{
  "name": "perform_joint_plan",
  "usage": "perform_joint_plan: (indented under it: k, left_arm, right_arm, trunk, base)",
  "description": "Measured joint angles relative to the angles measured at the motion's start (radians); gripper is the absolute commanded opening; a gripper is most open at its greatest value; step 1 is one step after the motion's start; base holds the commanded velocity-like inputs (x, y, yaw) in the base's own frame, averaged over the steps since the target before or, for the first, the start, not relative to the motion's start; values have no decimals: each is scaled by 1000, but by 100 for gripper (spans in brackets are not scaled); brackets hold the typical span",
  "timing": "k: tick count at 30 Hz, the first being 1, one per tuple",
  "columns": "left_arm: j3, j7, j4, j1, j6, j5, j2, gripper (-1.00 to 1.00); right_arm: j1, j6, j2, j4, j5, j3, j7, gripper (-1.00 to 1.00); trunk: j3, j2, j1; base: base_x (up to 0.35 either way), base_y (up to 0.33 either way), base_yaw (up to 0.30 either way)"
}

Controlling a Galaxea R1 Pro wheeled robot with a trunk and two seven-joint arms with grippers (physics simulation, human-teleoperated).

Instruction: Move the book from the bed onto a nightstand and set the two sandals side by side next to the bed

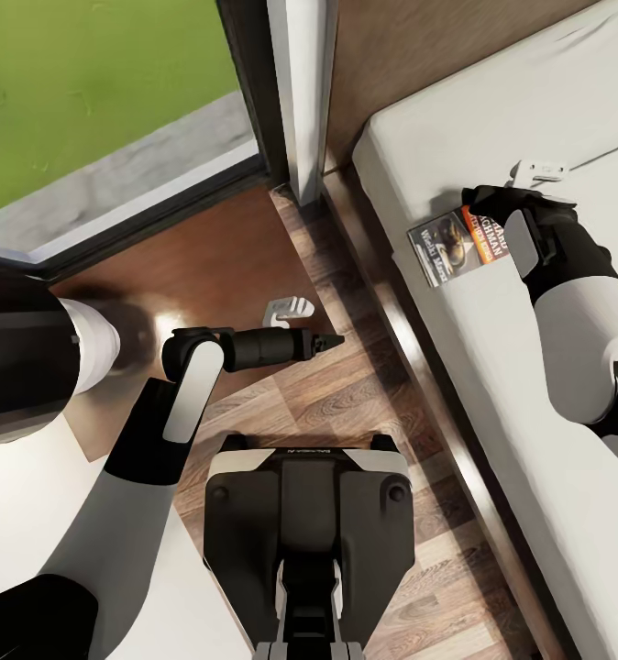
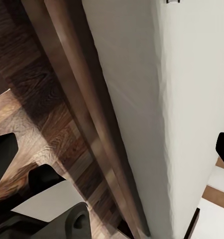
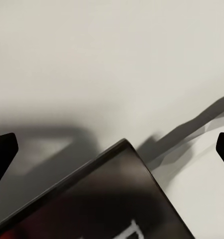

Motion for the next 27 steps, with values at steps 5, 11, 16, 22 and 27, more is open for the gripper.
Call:
perform_joint_plan:
  k: [5, 11, 16, 22, 27]
  left_arm:
    - [0, 0, 0, 0, 0, 0, 0, 100]
    - [0, 0, 0, 0, 0, 0, 2, 100]
    - [0, 0, 0, 0, 0, 0, 3, 100]
    - [0, 0, 0, 0, 0, 0, 3, 100]
    - [0, 0, 0, 0, 0, 0, 3, 100]
  right_arm:
    - [0, 1, 0, 0, 2, 0, 0, 100]
    - [0, 0, 0, -1, 2, 0, 0, 100]
    - [0, 0, 0, -1, 2, 1, -1, 100]
    - [-1, 1, 0, -1, 4, 1, 0, 100]
    - [0, 0, 0, -1, 3, 1, -1, 100]
  trunk:
    - [0, 0, 0]
    - [0, 0, 0]
    - [0, 0, 0]
    - [0, 0, 0]
    - [0, 0, 0]
  base:
    - [0, 0, 0]
    - [0, 0, 0]
    - [0, 0, 0]
    - [0, 0, 0]
    - [0, 0, 0]
